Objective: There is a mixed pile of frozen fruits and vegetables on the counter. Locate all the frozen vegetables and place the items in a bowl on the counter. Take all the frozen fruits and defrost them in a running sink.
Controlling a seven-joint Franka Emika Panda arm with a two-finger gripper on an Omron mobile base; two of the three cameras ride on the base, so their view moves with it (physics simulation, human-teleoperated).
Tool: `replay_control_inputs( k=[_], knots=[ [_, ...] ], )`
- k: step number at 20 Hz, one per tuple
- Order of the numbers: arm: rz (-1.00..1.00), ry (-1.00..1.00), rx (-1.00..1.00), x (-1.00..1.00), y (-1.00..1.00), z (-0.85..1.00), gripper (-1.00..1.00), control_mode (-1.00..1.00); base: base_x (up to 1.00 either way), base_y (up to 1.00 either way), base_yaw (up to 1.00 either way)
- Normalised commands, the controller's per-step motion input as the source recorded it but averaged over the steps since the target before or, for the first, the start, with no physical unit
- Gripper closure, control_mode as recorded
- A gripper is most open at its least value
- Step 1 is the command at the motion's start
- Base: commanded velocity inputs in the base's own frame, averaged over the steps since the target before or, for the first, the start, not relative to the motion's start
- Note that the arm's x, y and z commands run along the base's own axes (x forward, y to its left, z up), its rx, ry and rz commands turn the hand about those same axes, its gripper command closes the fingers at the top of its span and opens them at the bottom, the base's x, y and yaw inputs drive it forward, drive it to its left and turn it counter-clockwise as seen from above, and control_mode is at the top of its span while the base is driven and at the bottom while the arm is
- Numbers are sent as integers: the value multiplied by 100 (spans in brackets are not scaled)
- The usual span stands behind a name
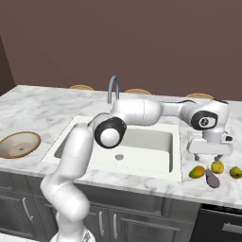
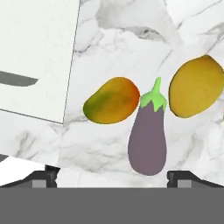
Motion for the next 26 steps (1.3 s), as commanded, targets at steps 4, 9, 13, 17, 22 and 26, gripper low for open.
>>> replay_control_inputs(
  k=[4, 9, 13, 17, 22, 26],
  knots=[
    [10, -2, -5, 11, -19, -47, -100, -100, 0, 0, 0],
    [0, 1, -21, 0, 1, -52, -100, -100, 0, 0, 0],
    [0, 0, -2, 0, 0, -20, -100, -100, 0, 0, 0],
    [-1, 0, 0, 0, 0, -22, -100, -100, 0, 0, 0],
    [-1, 1, 0, -2, 0, -33, -100, -100, 0, 0, 0],
    [-1, 3, 0, 0, 0, -41, -100, -100, 0, 0, 0]
  ],
)
